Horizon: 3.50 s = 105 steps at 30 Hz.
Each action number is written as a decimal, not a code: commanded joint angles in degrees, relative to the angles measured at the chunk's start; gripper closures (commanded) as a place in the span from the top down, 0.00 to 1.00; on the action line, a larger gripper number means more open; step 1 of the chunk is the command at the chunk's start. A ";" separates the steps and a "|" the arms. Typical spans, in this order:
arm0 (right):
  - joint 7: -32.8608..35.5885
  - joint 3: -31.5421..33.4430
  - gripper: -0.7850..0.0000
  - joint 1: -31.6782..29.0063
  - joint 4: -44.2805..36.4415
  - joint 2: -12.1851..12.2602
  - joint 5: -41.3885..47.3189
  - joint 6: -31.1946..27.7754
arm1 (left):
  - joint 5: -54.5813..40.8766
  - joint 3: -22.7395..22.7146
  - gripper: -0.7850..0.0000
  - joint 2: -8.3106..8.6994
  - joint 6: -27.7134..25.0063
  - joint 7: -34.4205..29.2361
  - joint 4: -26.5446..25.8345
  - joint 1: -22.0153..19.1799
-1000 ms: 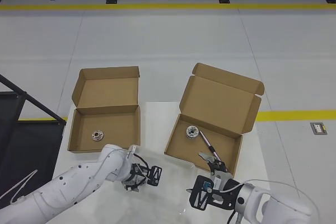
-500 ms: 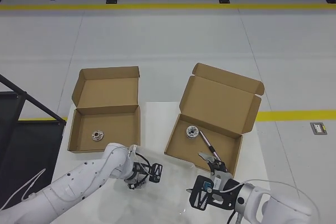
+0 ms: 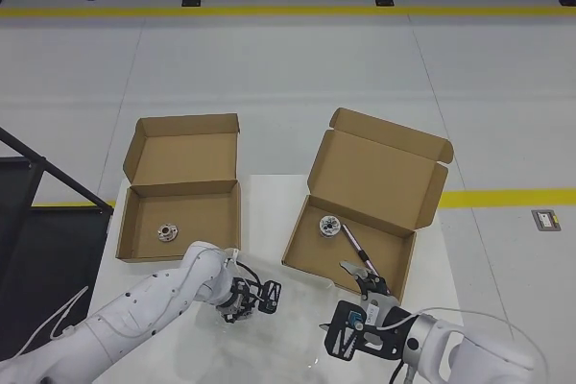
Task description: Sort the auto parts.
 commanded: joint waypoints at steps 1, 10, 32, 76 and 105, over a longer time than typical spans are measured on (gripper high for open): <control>0.00 0.01 1.00 -0.01 0.00 0.00 0.00 -0.01 | 0.15 -0.17 0.00 -0.20 0.01 0.17 0.28 -0.03; 0.00 0.01 1.00 -0.01 0.00 0.00 0.00 -0.01 | -1.56 -5.16 0.00 4.05 0.01 -0.17 -8.47 -0.47; 0.00 0.01 1.00 -0.01 0.00 0.00 0.00 -0.01 | 1.02 -34.40 0.00 21.78 7.41 4.75 -28.30 17.96; 0.00 0.01 1.00 -0.01 0.00 0.00 0.00 -0.01 | 15.27 -33.50 0.00 15.50 20.92 32.67 2.62 13.65; 0.00 0.01 1.00 -0.01 0.00 0.00 0.00 -0.01 | 10.87 -25.69 0.09 4.83 21.62 35.55 23.34 6.08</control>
